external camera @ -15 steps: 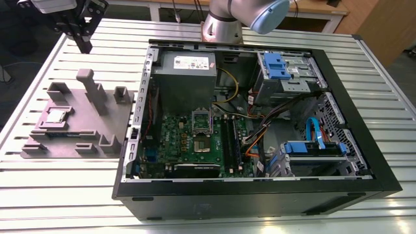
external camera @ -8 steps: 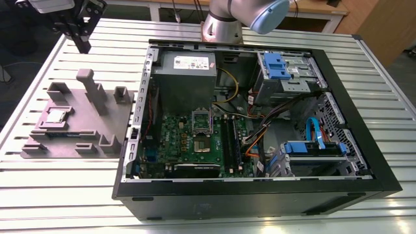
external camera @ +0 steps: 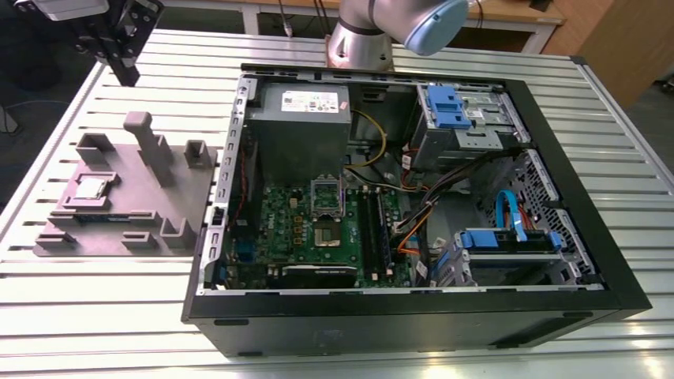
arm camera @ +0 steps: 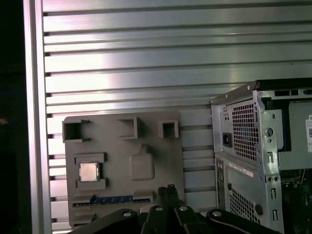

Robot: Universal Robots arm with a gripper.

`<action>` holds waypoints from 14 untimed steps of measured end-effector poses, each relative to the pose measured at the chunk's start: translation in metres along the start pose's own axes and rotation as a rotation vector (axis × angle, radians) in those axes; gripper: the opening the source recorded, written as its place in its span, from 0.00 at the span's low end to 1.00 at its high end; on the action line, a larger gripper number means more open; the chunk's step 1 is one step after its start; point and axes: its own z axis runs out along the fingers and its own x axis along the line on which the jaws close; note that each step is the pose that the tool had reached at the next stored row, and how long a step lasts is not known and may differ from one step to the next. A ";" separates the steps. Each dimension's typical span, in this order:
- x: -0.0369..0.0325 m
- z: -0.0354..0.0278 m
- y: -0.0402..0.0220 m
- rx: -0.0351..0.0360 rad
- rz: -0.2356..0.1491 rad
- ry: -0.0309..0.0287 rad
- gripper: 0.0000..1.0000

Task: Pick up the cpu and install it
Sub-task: 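Reach for the cpu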

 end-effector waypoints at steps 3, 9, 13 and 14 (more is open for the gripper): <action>0.0011 0.0001 -0.0001 -0.0001 0.000 -0.0001 0.11; 0.0032 0.0001 -0.0002 0.0000 0.000 0.0000 0.11; 0.0042 0.0001 -0.0003 0.0000 0.000 0.0000 0.11; 0.0049 0.0002 -0.0004 0.0000 0.000 0.0000 0.11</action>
